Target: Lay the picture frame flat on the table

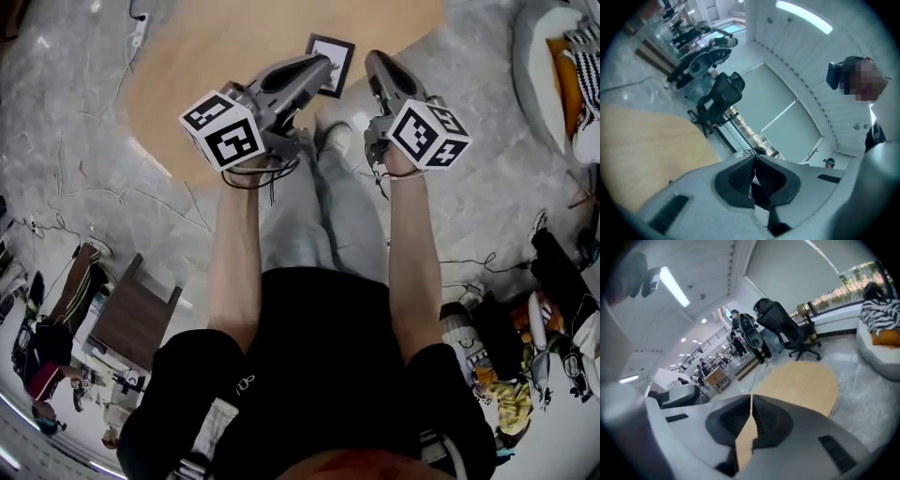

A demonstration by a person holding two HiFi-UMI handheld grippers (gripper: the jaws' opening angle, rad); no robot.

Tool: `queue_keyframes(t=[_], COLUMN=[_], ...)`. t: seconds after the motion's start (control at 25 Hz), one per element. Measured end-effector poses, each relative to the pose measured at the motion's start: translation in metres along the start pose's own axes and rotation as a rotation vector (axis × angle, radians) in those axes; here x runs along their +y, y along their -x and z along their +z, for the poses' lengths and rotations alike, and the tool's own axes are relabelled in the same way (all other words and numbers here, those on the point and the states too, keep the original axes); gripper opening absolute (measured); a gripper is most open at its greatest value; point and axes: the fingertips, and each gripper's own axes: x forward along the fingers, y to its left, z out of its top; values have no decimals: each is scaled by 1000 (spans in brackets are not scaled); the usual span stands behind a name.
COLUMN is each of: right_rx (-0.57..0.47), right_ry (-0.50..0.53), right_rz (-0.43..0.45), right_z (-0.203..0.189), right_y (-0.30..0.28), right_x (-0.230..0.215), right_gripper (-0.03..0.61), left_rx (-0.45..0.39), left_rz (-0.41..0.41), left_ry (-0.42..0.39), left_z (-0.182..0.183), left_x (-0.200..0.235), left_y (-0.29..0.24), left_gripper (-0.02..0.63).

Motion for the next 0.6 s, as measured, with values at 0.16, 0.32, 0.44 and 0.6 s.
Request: queue_keyframes(t=[0.16,0.32,0.44,0.6], right_rx=[-155,-289,-375,-432], right_ry=[119,240,331,418], right_rz=[87,73,34,-13], right_z=[88,170,216,253], right_y=[20,63,93,121], right_x=[48,102,137,154], right_gripper=[15,15,15,15], left_rx=[-206,-259,-306,-397], left_rz=[120,322,506,531], left_ry=[-125,-355,-485,-548], left_z=[84,147,191,229], left_x=[-38,-91,-115,-147], left_y=[5,23,40,32], left_gripper=[9,9,9,9])
